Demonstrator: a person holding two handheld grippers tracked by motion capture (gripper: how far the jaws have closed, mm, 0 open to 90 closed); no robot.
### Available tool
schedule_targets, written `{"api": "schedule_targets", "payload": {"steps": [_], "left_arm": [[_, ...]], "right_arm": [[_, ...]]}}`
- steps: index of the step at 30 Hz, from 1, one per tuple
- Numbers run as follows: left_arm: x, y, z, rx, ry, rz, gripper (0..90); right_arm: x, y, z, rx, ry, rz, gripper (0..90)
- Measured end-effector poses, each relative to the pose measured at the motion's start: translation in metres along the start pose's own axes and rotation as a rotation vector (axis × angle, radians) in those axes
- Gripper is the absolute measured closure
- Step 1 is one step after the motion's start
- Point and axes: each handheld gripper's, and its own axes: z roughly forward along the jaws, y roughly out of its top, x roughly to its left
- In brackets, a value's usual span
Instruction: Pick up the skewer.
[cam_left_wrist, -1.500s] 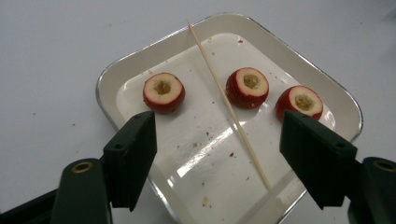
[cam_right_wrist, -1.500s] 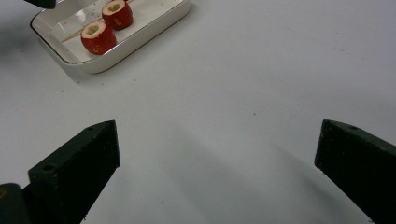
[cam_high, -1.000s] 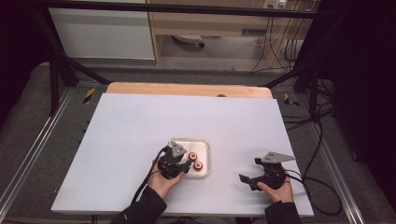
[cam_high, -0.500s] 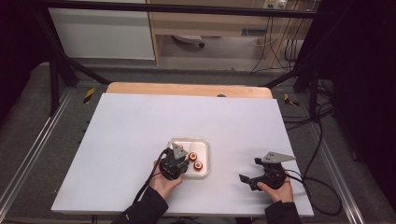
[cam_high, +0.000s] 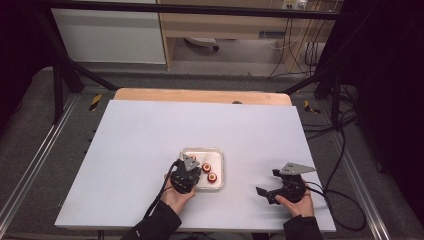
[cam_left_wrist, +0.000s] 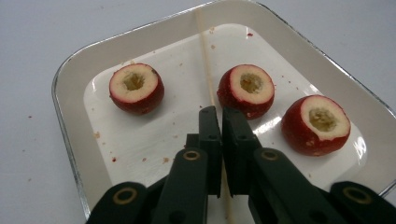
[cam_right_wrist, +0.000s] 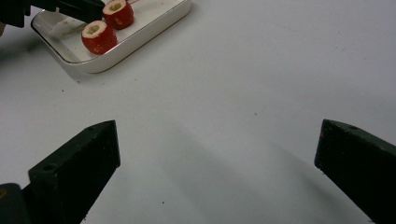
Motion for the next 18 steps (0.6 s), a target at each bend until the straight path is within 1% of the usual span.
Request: {"api": "schedule_targets", "payload": {"steps": [5, 10, 14, 18], "left_arm": [[0.001, -0.001, -0.001, -0.005, -0.006, -0.015, 87.7], [0.004, -0.001, -0.004, -0.030, -0.018, -0.023, 88.0], [0.008, 0.000, -0.010, -0.041, -0.043, -0.012, 88.2], [0.016, 0.003, -0.018, -0.054, -0.069, -0.005, 88.2]], "right_arm": [[0.000, 0.000, 0.000, 0.000, 0.001, -0.001, 0.7], [0.000, 0.000, 0.000, -0.001, 0.000, 0.001, 0.7], [0.000, 0.000, 0.000, -0.001, -0.001, 0.000, 0.7], [0.001, 0.000, -0.001, -0.006, -0.004, -0.002, 0.7]]}}
